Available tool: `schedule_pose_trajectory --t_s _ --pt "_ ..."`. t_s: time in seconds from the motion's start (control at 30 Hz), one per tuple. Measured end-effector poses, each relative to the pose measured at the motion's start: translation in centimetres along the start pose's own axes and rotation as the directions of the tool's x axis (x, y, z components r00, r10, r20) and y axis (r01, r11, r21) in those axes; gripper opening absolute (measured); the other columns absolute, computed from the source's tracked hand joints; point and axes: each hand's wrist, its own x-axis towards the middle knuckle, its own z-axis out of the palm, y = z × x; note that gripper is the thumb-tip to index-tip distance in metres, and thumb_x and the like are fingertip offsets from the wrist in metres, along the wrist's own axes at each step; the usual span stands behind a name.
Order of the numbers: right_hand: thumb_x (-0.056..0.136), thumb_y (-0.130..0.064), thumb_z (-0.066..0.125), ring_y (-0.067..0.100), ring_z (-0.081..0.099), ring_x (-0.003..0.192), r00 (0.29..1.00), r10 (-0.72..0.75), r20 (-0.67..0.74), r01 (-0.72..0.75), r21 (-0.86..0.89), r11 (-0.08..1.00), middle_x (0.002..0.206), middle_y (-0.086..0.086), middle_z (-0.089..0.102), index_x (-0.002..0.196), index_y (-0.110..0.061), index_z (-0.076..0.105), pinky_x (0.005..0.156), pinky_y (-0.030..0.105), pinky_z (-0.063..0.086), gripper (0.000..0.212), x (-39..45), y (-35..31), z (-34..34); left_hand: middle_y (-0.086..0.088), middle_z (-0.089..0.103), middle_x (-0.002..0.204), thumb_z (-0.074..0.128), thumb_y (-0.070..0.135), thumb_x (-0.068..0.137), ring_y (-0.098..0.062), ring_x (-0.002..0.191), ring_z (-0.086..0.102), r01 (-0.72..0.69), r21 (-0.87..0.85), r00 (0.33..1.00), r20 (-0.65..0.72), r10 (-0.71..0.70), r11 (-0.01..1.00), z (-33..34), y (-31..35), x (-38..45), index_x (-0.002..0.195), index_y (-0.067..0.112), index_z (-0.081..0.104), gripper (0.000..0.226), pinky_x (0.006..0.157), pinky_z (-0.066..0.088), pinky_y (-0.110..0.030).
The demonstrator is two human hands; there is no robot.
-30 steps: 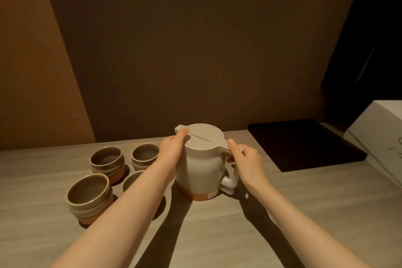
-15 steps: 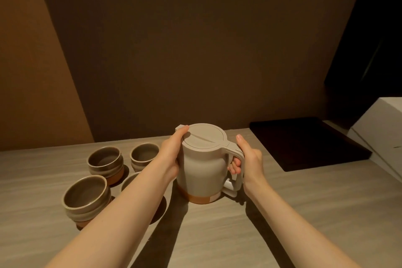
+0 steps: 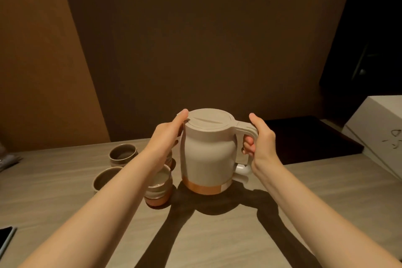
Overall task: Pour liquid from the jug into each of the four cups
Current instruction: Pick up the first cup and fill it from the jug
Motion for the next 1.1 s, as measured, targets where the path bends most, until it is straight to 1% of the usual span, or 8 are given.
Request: schedule_pose_trajectory --t_s 0.13,0.23,0.27,0.33,0.4,0.57,0.83,1.1 --pt "0.089 -0.038 0.061 0.013 0.031 0.040 1.000 -0.001 0.004 0.001 0.024 1.000 0.045 0.000 0.036 0.047 -0.019 0.049 0.042 0.026 0.029 0.047 -1.7 -1.4 0.2 0.005 0.052 0.138 0.037 0.069 0.087 -0.018 0.128 0.046 -0.102 0.035 0.995 0.028 0.101 0.994 -1.4 -0.4 -2.3 0.135 0.025 0.053 0.067 0.107 0.032 -0.038" --pt "0.089 -0.039 0.062 0.014 0.032 0.040 1.000 -0.007 0.001 0.007 0.025 1.000 0.044 0.000 0.036 0.045 -0.020 0.051 0.042 0.025 0.030 0.049 -2.5 -2.2 0.3 0.013 0.060 0.119 0.040 0.057 0.093 -0.007 0.113 0.053 -0.196 0.226 0.974 -0.069 0.216 0.954 -2.2 -3.0 -3.8 0.128 0.022 0.058 0.052 0.087 0.038 -0.020" --pt "0.089 -0.039 0.062 0.013 0.033 0.040 1.000 -0.018 0.000 0.018 0.021 1.000 0.044 -0.001 0.037 0.045 -0.020 0.052 0.043 0.025 0.031 0.049 -2.8 -2.4 0.4 0.012 0.060 0.119 0.046 0.054 0.092 -0.009 0.114 0.053 -0.205 0.298 0.960 -0.127 0.251 0.932 -2.4 -4.4 -4.2 0.129 0.022 0.057 0.050 0.085 0.040 -0.019" --pt "0.090 -0.040 0.063 0.010 0.036 0.039 0.999 -0.039 0.004 0.039 0.010 0.999 0.043 -0.002 0.042 0.049 -0.017 0.055 0.043 0.022 0.031 0.047 -3.2 -2.8 0.6 0.005 0.052 0.136 0.057 0.052 0.088 -0.017 0.127 0.047 -0.143 0.360 0.935 -0.258 0.245 0.922 -2.5 -6.9 -5.1 0.135 0.023 0.051 0.055 0.098 0.043 -0.033" --pt "0.090 -0.040 0.063 0.008 0.038 0.039 0.999 -0.045 0.006 0.044 0.013 0.999 0.042 -0.004 0.043 0.049 -0.017 0.056 0.044 0.021 0.031 0.048 -3.4 -3.1 0.6 0.003 0.043 0.146 0.064 0.048 0.085 -0.019 0.133 0.040 -0.101 0.362 0.906 -0.353 0.236 0.927 -2.5 -8.9 -5.9 0.138 0.025 0.045 0.061 0.105 0.038 -0.043" --pt "0.089 -0.041 0.064 0.008 0.039 0.040 0.999 -0.032 0.015 0.032 0.015 0.999 0.043 -0.004 0.045 0.047 -0.019 0.058 0.044 0.021 0.031 0.048 -3.8 -3.1 0.4 -0.008 0.031 0.152 0.078 0.026 0.077 -0.025 0.139 0.032 -0.013 0.435 0.883 -0.417 0.214 0.900 -2.1 -12.4 -6.7 0.146 0.012 0.030 0.085 0.109 0.032 -0.042" --pt "0.090 -0.041 0.062 0.010 0.038 0.043 1.000 -0.010 0.024 0.011 -0.047 0.999 0.044 -0.004 0.043 0.055 -0.014 0.057 0.048 0.023 0.031 0.044 -3.7 -2.5 -0.8 -0.008 0.044 0.143 0.091 0.025 0.058 -0.029 0.131 0.043 0.049 0.246 0.884 -0.462 0.073 0.968 -1.8 -14.9 -4.6 0.146 0.013 0.022 0.113 0.105 0.039 -0.046" --pt "0.089 -0.044 0.061 0.010 0.039 0.044 1.000 0.017 0.024 -0.015 -0.096 0.995 0.047 -0.003 0.043 0.057 -0.014 0.057 0.049 0.023 0.033 0.044 -3.7 -1.6 -1.9 -0.006 0.051 0.129 0.093 0.026 0.054 -0.026 0.121 0.051 0.048 0.257 0.893 -0.444 0.074 0.965 -2.1 -15.5 -3.9 0.131 0.015 0.032 0.099 0.097 0.046 -0.041"
